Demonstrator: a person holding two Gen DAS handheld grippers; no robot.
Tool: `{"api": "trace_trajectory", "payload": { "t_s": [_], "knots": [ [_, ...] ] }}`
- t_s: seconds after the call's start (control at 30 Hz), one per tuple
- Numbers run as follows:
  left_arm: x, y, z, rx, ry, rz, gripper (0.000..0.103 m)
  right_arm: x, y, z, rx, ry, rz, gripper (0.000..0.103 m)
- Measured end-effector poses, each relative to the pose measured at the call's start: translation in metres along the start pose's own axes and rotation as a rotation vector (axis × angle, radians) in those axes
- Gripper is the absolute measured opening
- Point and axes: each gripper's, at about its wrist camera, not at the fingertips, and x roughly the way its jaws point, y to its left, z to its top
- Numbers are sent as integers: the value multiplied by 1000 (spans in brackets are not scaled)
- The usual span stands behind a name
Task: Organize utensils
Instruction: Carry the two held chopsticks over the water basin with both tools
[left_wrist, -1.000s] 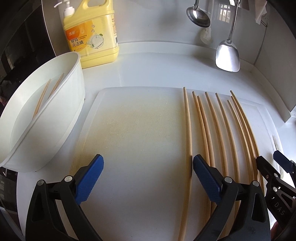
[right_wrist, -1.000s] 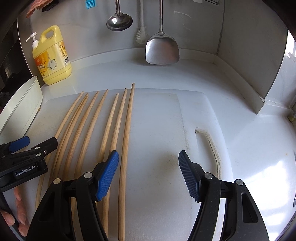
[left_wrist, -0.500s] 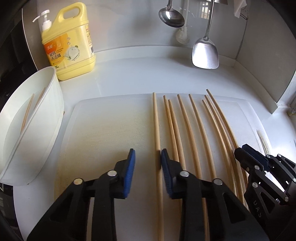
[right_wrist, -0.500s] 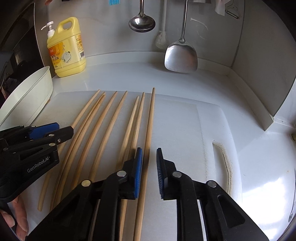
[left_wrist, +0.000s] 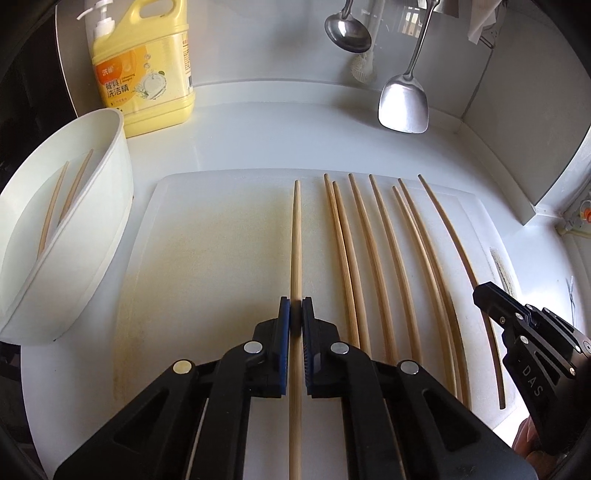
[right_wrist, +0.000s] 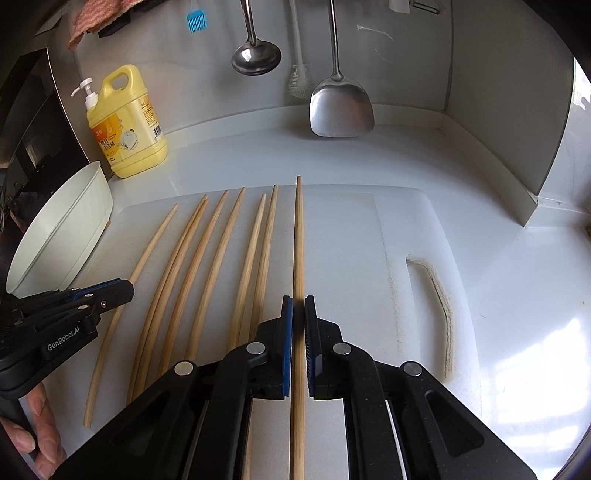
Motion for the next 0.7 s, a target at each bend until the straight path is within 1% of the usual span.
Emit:
{"api": "trace_trajectory", "payload": {
  "t_s": [0.2, 0.33, 0.53, 0.7],
  "knots": [
    [-47, 10, -6, -29, -32, -10, 7, -38, 8, 4, -8, -24, 44, 6],
    [-81, 23, -10, -58, -58, 29, 7, -59, 24, 11, -40, -43, 109, 6],
    [-120, 64, -9, -132, -110, 86, 7, -80, 71, 33, -133, -77, 206, 6],
    [-143, 114, 2, -192, -170, 125, 7, -81, 134, 55, -198, -94, 292, 6]
  ]
}}
